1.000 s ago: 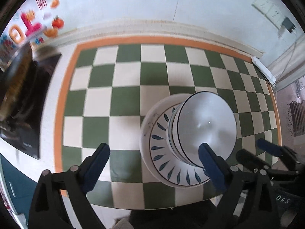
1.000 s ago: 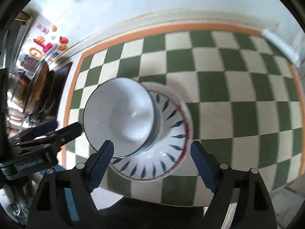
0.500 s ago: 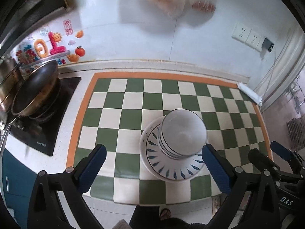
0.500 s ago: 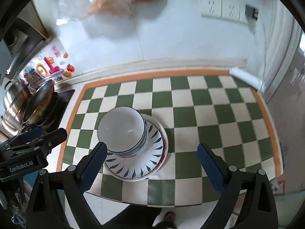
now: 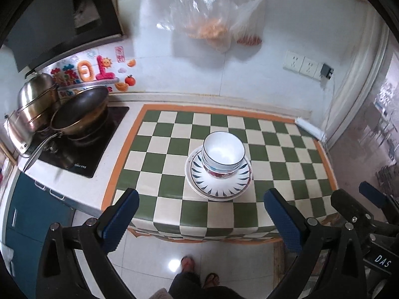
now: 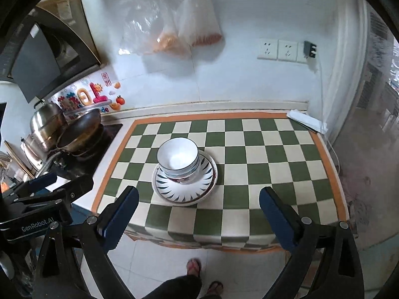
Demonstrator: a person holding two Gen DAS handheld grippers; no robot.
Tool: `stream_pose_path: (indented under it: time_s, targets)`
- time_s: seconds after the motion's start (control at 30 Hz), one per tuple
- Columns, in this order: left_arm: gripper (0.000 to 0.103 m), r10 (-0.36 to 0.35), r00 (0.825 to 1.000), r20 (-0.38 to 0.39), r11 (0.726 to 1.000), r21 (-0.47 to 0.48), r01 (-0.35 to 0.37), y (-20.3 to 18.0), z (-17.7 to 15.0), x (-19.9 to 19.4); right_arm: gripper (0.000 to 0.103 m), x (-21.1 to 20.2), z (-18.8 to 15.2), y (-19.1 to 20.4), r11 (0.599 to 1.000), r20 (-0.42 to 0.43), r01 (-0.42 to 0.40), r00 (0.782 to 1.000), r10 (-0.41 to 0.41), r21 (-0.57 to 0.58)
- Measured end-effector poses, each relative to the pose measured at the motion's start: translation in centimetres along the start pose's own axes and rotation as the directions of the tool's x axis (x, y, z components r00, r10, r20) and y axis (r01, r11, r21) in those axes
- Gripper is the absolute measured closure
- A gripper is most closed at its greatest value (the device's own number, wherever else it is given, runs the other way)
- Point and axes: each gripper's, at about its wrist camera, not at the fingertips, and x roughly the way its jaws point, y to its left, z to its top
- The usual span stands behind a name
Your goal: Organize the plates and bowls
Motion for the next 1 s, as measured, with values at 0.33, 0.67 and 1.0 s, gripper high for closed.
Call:
stream_pose_path:
  time_s: [0.33,0.67,1.0]
  targets:
    - [0.000,0.023,0.996,0.089,0.999,0.020,-0.025,0.8,-3.4,-7.5,0.002,-9.8,-4.1,1.5,0.999,0.091,0.043,0.995,-0.042,0.000]
    - [0.000,0.079,0.992,0.102,0.995,0.050,-0.085,2.5,-6.0,-10.9,0.002,-14.5,-6.0,4.0,0.997,0.142,0.070,0.987,-0.068,-0.014]
    - [0.000,0.078,0.993,0.084,0.995,0.048,-0.083,4.1,-6.7,-10.8,0.001,-13.5,-6.4,5.1,0.997,0.109,0.073,0.991,-0.073,0.002]
